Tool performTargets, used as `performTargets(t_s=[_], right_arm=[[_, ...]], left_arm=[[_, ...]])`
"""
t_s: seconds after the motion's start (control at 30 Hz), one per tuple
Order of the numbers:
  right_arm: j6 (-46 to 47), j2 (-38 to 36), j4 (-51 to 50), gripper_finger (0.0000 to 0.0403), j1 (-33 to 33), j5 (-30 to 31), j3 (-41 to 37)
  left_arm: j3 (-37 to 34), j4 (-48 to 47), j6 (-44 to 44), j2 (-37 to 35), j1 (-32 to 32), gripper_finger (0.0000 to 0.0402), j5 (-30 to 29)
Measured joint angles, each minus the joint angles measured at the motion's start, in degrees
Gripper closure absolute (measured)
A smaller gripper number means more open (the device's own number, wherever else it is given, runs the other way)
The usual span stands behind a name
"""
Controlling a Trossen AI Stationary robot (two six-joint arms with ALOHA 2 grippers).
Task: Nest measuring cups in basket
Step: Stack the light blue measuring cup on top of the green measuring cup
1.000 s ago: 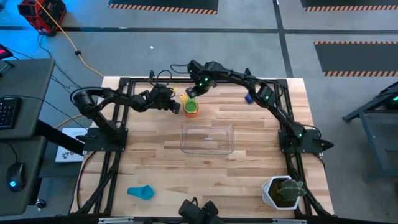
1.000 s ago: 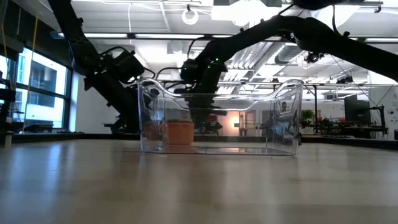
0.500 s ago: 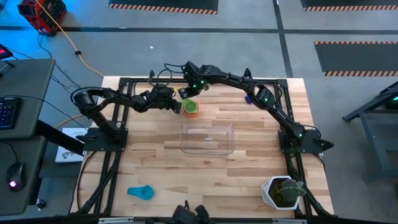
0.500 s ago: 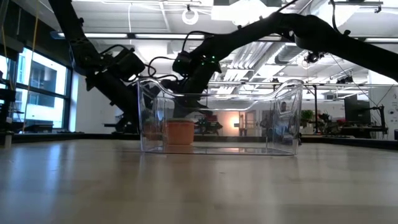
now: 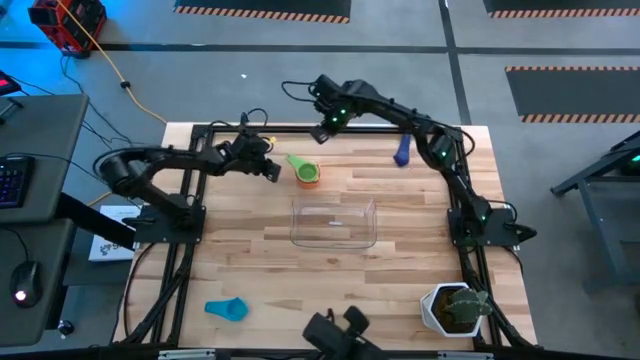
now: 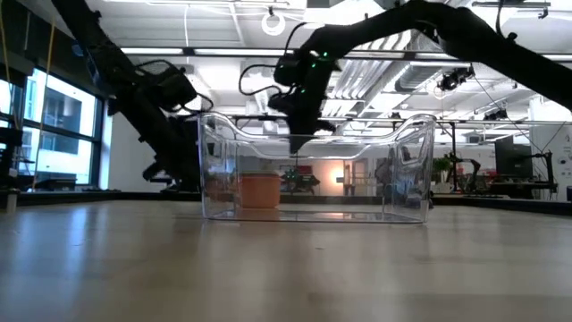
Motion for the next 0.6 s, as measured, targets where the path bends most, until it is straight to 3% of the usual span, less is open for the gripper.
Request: performTargets(t_s=[0.13, 0.27, 0.6], right_arm=[[-4.9, -2.6, -4.7, 0.0403, -0.8, 2.3, 0.0], [-7.6, -3.0, -6.8, 0.0403, -0.9, 1.8, 0.0], [-13.7, -3.1, -12.4, 0.0403, 1.0, -3.0, -0.1]], left_arm=[[0.0, -6.9, 1.0, -7.3, -0.9, 0.0401, 0.1], [0.0, -14.2, 0.2, -15.3, -5.9, 0.0402, -0.9], [0.0, -18.2, -8.0, -29.9, -24.5, 0.0402, -15.6]])
